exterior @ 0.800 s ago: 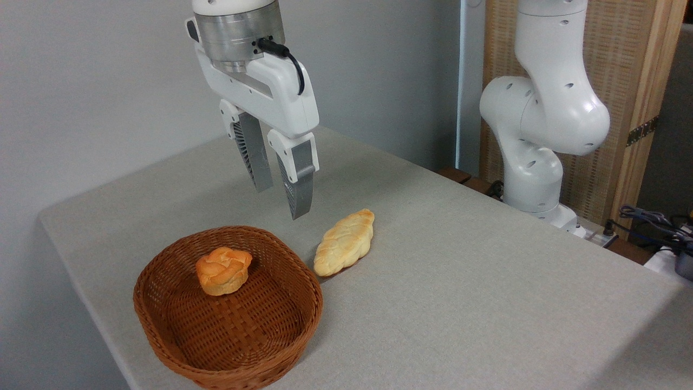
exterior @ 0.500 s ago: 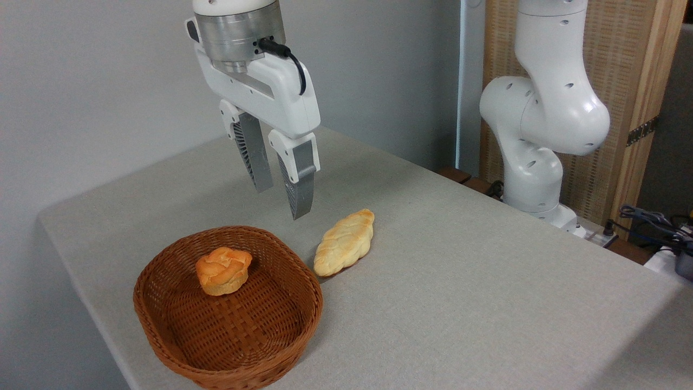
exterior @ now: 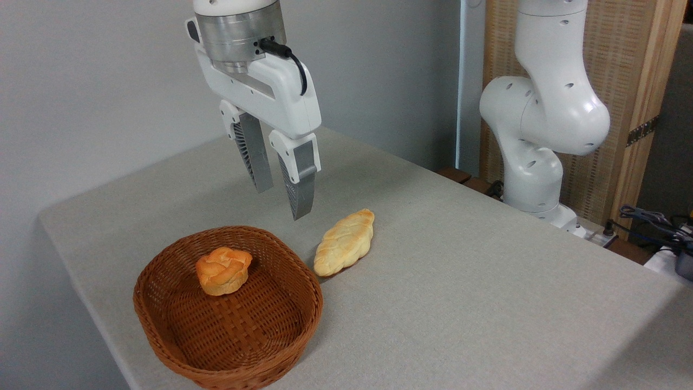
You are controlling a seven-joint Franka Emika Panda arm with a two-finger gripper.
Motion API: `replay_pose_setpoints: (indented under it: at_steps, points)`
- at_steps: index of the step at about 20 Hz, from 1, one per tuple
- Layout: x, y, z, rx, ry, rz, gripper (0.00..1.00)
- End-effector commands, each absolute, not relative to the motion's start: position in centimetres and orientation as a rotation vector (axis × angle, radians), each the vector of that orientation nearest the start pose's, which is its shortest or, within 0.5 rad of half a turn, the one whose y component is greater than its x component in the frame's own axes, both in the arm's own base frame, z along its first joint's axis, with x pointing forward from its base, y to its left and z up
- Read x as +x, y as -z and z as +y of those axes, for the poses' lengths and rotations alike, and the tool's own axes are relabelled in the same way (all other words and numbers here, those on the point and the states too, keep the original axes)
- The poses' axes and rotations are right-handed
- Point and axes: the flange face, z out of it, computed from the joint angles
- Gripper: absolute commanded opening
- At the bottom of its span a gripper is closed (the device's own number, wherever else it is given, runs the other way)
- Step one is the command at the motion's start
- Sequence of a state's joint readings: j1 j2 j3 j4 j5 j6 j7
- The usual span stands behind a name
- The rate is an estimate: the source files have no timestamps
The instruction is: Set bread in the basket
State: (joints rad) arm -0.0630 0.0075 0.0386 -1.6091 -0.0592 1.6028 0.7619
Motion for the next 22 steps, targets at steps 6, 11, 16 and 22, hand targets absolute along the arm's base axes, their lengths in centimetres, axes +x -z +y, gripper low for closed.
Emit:
replay_pose_setpoints:
  at_steps: [6,11,16,22]
  points:
    - [55.2,-59.9,-2.2,-2.996,0.023,1.208,1.0]
    - [51.0,-59.0,-1.8,-3.006,0.11,1.189,1.0]
    - [49.2,-57.1,-2.3,-3.127,0.102,1.063,1.0]
    - [47.0,-53.6,-3.0,-3.212,0.169,0.884,1.0]
